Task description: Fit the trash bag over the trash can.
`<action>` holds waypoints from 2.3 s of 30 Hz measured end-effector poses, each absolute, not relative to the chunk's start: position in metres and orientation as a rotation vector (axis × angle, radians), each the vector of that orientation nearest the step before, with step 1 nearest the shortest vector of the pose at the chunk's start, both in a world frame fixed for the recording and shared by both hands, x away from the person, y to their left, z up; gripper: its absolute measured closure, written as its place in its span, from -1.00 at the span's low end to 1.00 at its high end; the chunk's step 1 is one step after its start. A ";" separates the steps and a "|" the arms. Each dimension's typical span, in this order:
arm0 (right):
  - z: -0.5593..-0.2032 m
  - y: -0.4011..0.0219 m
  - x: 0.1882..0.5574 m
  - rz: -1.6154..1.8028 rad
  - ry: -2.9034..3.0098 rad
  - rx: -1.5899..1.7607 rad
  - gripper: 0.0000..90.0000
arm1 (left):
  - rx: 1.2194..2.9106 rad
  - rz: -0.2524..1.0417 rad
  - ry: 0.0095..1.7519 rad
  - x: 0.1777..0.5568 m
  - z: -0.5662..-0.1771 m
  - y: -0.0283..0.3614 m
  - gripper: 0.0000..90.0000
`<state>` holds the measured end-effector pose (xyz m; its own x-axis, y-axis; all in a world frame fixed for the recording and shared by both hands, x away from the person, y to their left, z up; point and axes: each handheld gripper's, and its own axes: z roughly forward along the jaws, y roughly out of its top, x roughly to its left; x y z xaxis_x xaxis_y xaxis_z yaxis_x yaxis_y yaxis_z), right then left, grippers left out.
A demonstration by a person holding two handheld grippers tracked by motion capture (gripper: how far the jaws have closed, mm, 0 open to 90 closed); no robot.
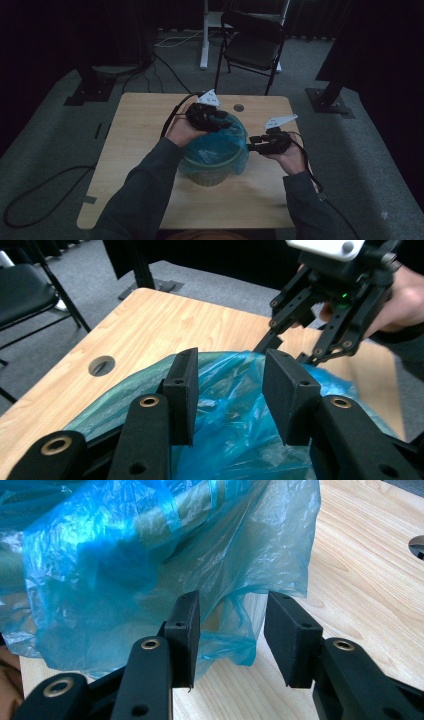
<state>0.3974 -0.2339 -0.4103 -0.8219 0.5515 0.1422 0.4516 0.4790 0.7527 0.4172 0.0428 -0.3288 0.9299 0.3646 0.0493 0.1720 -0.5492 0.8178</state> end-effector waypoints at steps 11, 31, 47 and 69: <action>-0.412 -0.234 0.398 1.262 2.602 0.879 0.27 | 2.199 0.290 0.392 0.420 -0.336 0.040 0.29; -0.413 -0.234 0.398 1.264 2.603 0.884 0.27 | 2.307 0.325 0.407 0.422 -0.347 0.029 0.29; -0.413 -0.235 0.398 1.264 2.604 0.890 0.27 | 2.440 0.309 0.388 0.423 -0.359 0.017 0.30; -0.413 -0.234 0.397 1.265 2.607 0.886 0.26 | 2.546 0.312 0.409 0.427 -0.369 0.008 0.26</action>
